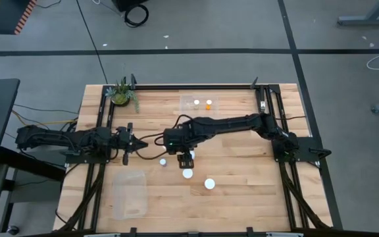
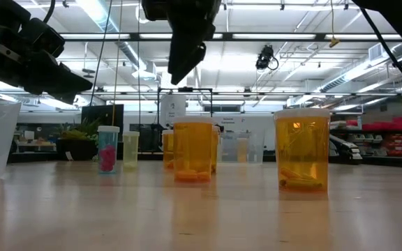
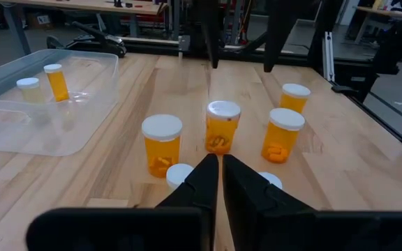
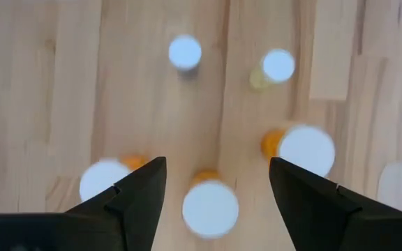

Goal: Pick and place medicine bottles into bin by pill shape (circle, oval)
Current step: Put the yellow tablet bottle into the top transparent bin

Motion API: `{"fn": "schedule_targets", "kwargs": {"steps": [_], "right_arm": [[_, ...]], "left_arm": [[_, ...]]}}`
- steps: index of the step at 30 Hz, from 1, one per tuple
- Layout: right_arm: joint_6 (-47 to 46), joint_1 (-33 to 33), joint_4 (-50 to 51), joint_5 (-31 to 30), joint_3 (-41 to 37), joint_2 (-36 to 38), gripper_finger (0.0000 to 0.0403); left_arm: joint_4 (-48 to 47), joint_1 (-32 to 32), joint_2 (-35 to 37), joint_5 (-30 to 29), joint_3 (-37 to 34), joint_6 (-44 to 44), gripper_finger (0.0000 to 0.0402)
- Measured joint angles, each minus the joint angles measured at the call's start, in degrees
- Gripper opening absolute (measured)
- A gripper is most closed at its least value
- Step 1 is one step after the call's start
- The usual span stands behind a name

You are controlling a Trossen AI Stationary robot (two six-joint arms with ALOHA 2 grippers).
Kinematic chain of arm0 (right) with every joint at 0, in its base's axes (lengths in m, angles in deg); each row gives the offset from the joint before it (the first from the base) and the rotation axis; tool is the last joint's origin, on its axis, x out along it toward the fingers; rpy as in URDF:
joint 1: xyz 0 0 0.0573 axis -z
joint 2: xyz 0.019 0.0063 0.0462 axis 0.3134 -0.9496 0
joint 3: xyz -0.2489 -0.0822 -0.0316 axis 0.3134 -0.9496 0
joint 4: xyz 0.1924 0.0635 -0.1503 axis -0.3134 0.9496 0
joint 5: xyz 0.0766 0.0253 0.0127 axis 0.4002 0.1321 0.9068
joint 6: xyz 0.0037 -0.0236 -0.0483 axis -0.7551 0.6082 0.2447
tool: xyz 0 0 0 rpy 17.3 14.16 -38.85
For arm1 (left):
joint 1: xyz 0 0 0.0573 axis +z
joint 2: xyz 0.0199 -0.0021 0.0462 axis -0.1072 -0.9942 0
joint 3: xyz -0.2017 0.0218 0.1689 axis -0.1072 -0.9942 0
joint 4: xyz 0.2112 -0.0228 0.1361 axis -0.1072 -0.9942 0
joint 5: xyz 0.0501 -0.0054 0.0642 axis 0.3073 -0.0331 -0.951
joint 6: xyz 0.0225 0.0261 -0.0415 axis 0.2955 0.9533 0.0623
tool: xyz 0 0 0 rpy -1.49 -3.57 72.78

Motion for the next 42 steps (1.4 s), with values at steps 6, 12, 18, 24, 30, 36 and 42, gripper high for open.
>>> {"fn": "schedule_targets", "kwargs": {"steps": [6, 12, 18, 24, 30, 36, 42], "right_arm": [[1.30, -0.44, 2.48, -0.23, 0.01, 0.00, 0.0261], [3.90, -0.31, 1.94, -1.71, 0.01, 0.00, 0.0249], [8.69, 0.38, -0.54, -1.70, 0.01, 0.00, 0.0240], [13.84, 3.86, -3.44, 1.37, 0.01, 0.00, 0.0231], [17.82, 6.71, -8.57, 3.50, -0.28, 0.00, 0.0219], [21.51, 8.20, -6.63, 3.69, -1.06, 0.57, 0.0210], [25.14, 12.09, -6.36, 3.66, -1.12, 6.22, 0.0201]], "left_arm": [[-0.01, -0.01, 0.00, 0.02, 0.01, 0.01, 0.0037], [-0.02, 0.01, 0.00, 0.01, 0.00, -0.01, 0.0035], [0.02, -0.01, 0.00, 0.02, -0.01, -0.01, 0.0028], [1.16, 0.01, 0.02, 0.02, 0.01, -1.73, 0.0033], [1.12, -0.01, 0.00, 0.02, 0.01, -5.58, 0.0035], [0.82, 0.00, 0.02, 0.01, 0.10, -8.69, 0.0021], [-0.10, -0.01, 0.01, 0.00, 0.56, -10.37, 0.0013]]}}
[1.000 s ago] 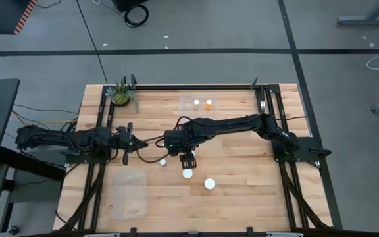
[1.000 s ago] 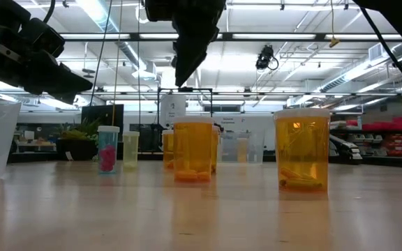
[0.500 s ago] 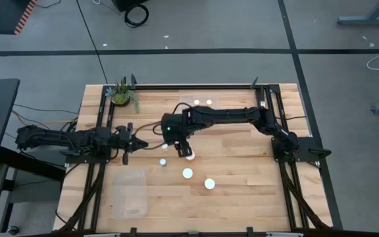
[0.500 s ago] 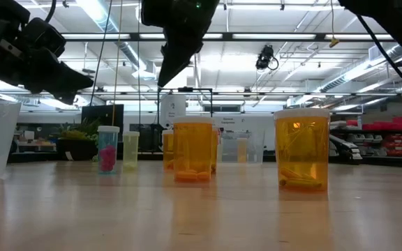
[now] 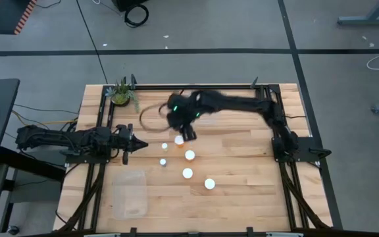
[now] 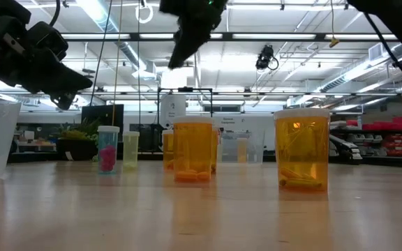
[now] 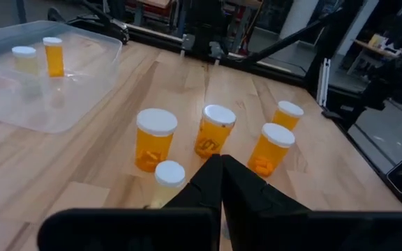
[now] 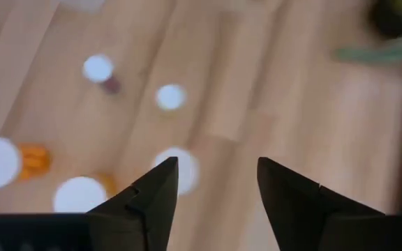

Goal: Pick and place medicine bottles into bin by pill shape (circle, oval)
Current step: Put the yellow tablet bottle into the top transparent bin

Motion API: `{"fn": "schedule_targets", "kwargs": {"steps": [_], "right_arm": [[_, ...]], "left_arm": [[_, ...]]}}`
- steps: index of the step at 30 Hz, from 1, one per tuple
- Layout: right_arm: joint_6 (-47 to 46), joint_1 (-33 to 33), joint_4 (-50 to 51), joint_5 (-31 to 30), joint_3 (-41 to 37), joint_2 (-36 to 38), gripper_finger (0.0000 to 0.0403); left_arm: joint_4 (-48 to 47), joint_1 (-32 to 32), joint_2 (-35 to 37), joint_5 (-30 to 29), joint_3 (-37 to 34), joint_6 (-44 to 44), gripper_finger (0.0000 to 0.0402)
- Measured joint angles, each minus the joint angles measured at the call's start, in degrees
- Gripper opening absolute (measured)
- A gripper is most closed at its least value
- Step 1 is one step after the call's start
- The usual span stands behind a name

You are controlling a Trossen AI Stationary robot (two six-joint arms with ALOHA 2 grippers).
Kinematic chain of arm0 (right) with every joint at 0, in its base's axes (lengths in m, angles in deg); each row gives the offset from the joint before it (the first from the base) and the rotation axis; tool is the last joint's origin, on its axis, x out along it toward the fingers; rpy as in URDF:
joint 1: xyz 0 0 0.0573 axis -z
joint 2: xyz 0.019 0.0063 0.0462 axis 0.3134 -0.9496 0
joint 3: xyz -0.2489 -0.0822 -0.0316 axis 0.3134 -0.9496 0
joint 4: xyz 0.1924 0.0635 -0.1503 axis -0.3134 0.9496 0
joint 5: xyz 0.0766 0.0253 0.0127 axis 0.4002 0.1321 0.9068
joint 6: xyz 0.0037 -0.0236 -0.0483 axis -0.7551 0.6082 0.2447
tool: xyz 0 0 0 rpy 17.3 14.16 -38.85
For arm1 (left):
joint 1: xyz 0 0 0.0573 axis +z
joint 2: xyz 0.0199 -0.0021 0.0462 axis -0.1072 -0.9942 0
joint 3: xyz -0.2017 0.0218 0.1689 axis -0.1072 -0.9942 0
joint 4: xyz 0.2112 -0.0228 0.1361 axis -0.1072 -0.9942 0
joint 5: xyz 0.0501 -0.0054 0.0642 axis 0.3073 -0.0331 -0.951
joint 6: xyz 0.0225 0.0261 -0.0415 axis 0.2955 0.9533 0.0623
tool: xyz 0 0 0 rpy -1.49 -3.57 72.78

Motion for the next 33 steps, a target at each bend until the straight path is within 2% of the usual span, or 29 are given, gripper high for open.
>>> {"fn": "schedule_targets", "kwargs": {"steps": [4, 8, 11, 15, 25, 33], "right_arm": [[0.12, 2.67, -0.77, 0.39, 0.08, 6.30, 0.0200], [0.10, 4.26, -1.15, 3.16, 0.08, 11.31, 0.0200], [-0.35, 5.41, -0.36, 5.36, -1.88, 15.27, 0.0200], [-0.42, 7.10, -6.23, 5.96, -12.48, 22.78, 0.0200], [-0.80, 10.08, -33.01, 5.84, -45.64, 43.13, 0.0200], [0.16, 10.84, -48.51, 6.04, -61.22, 55.38, 0.0200]], "left_arm": [[0.64, 0.00, -0.01, -1.35, 0.00, 0.26, 0.0022], [4.29, 0.02, -0.01, -4.00, 0.17, 3.83, 0.0035], [5.09, 0.01, -0.02, -5.86, 0.17, 2.45, 0.0040], [4.59, 0.02, -0.01, -6.88, 0.81, 0.42, 0.0046], [2.55, 0.07, -5.01, -11.47, 3.67, -0.10, 0.0079], [3.19, 0.07, -13.11, -12.05, 3.67, -3.78, 0.0113]]}}
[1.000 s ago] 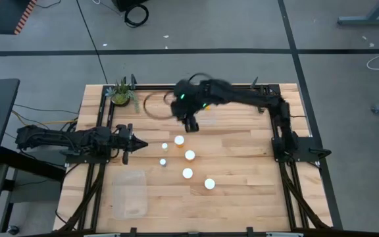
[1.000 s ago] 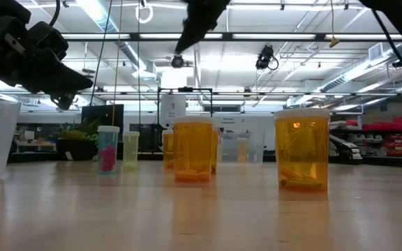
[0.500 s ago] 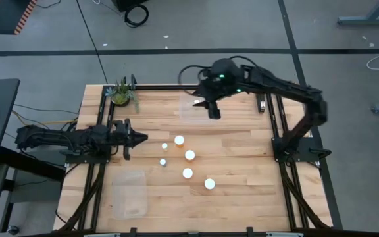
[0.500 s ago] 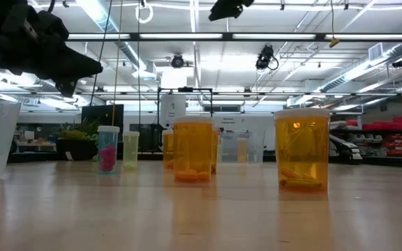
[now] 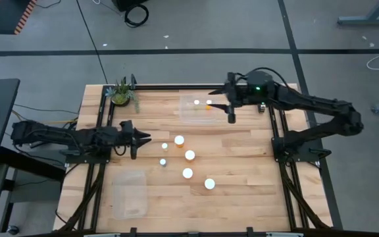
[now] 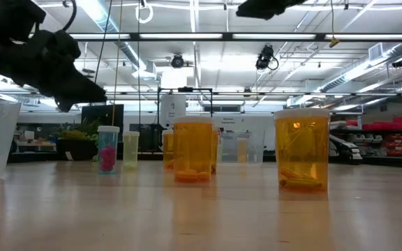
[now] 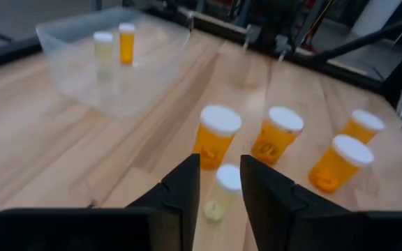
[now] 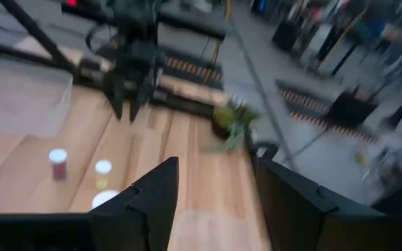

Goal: Pick and place medicine bottles into bin by pill shape (circle, oval)
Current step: Put the yellow tablet bottle into the top transparent bin

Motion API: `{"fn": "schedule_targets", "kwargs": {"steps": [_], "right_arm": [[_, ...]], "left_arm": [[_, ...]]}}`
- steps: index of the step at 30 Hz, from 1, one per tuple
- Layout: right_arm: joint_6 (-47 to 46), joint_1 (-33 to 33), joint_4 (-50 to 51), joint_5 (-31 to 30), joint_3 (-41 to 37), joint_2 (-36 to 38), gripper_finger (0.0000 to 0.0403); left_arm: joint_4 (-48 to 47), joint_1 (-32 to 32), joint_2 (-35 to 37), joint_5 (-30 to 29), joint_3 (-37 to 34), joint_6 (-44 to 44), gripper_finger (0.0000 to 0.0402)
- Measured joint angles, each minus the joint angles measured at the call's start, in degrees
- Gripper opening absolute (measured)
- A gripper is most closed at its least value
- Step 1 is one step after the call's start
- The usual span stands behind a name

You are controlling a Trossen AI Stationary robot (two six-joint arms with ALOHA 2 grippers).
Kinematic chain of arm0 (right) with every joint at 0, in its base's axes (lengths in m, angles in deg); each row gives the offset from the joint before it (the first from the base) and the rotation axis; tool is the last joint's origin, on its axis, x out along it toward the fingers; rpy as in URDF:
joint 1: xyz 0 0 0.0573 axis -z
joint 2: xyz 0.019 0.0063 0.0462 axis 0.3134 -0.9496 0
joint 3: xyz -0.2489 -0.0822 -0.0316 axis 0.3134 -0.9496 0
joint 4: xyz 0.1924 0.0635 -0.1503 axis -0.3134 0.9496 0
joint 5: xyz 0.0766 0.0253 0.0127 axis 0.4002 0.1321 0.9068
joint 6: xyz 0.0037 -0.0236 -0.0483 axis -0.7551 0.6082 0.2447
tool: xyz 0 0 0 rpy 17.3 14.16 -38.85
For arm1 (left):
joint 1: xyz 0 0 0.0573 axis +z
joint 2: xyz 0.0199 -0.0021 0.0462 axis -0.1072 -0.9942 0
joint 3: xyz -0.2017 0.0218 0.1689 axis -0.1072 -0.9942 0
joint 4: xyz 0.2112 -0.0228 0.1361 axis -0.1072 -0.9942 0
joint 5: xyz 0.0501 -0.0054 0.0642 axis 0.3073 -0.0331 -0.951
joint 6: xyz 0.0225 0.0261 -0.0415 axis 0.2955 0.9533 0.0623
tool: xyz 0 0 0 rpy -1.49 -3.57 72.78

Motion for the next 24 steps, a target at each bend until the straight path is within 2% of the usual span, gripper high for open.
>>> {"fn": "schedule_targets", "kwargs": {"steps": [9, 15, 24], "right_arm": [[3.02, 2.02, -10.24, 1.15, -9.41, 14.07, 0.0200], [3.46, 3.46, -16.70, 2.83, -16.40, 20.58, 0.0200], [1.37, 4.17, -27.13, 4.03, -27.57, 23.35, 0.0200]], "left_arm": [[-0.37, 0.00, -7.92, 0.01, 1.76, -6.50, 0.0146], [-9.17, -0.02, -16.22, 0.03, 11.63, -6.85, 0.0179], [-22.66, -0.09, -29.83, 4.06, 24.82, -6.82, 0.0222]]}}
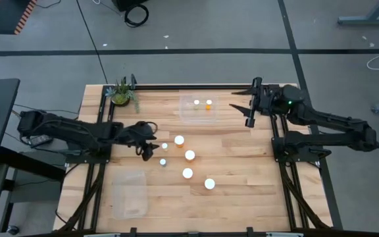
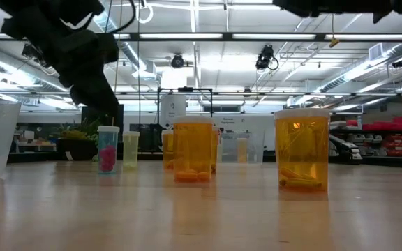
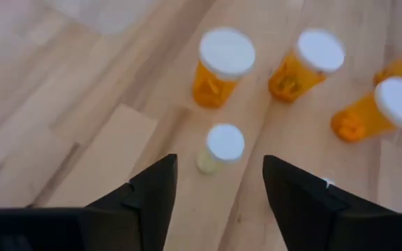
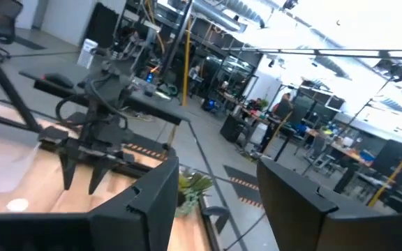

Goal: Pick and place medicine bottles into bin by pill shape (circle, oval)
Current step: Put the yellow tablet bottle into the top transparent bin

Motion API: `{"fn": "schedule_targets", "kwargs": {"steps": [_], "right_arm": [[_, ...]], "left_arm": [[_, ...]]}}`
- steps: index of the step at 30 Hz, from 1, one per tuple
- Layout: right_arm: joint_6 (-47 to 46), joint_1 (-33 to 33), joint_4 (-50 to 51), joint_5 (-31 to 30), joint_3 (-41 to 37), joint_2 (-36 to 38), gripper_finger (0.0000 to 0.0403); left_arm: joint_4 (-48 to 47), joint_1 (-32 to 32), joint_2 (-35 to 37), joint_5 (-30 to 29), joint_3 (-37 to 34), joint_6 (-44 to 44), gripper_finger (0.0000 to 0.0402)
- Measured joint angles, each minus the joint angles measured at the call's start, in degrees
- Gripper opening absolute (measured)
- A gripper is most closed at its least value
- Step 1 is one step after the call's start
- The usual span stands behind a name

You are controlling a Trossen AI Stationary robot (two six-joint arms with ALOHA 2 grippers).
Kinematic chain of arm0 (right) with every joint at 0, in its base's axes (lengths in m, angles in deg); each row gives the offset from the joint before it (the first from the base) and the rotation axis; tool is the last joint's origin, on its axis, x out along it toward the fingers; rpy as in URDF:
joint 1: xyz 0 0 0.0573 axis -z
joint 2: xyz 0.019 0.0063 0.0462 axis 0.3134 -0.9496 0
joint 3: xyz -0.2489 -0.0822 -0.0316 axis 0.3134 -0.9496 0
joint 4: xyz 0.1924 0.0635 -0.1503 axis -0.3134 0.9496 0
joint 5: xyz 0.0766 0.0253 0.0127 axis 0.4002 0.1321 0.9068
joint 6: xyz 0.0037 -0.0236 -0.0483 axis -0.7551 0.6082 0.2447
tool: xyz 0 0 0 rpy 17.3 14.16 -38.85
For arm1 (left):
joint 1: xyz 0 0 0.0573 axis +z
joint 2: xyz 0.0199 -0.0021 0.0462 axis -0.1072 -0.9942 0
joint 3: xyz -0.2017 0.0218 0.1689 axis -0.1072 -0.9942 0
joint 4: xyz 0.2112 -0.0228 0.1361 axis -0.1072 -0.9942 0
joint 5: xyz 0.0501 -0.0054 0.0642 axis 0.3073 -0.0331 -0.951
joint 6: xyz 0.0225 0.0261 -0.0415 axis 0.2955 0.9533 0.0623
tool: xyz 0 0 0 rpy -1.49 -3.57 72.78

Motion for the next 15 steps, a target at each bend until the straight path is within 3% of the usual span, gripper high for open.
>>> {"fn": "schedule_targets", "kwargs": {"steps": [6, 15], "right_arm": [[-2.33, 0.02, -9.20, 0.32, -8.19, 1.56, 0.0200], [-3.35, 0.04, -7.53, 0.09, -11.52, 5.58, 0.0200]], "left_arm": [[-6.51, 0.00, -7.14, 2.84, 5.19, 1.39, 0.0248], [-10.11, 0.04, -16.61, 3.88, 11.25, 4.58, 0.0272]]}}
